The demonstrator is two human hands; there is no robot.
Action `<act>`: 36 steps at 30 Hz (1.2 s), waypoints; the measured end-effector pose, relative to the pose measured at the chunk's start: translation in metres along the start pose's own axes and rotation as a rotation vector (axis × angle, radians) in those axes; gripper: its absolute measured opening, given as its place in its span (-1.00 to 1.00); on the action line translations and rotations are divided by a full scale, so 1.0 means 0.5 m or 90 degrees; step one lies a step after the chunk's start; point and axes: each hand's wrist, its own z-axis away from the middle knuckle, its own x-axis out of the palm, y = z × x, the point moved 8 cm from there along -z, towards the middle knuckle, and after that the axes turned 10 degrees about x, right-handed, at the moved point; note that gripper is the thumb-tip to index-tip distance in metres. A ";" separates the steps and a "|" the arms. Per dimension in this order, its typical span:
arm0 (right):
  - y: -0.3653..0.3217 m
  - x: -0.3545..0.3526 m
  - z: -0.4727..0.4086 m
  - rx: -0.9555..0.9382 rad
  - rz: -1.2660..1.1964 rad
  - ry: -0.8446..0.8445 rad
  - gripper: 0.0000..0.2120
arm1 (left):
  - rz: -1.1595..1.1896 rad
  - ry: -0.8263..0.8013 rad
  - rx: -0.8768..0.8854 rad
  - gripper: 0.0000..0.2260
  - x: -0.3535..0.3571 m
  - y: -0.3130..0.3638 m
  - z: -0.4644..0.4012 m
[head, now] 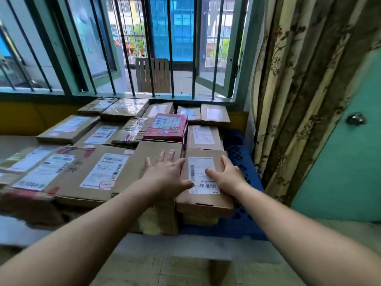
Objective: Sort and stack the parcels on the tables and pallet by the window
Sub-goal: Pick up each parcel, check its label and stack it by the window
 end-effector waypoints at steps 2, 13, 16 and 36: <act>-0.001 0.007 0.003 -0.001 0.046 -0.018 -0.11 | 0.018 -0.007 -0.025 -0.25 0.005 -0.015 0.002; 0.024 0.033 -0.002 0.046 0.095 -0.021 -0.15 | 0.018 -0.002 -0.024 -0.27 0.011 -0.004 -0.002; 0.004 0.035 -0.002 0.011 0.190 0.008 -0.17 | 0.053 0.002 -0.018 -0.27 -0.008 -0.020 0.003; -0.046 0.093 -0.002 -0.096 0.389 -0.048 -0.39 | 0.032 -0.022 -0.096 -0.31 0.005 -0.098 0.010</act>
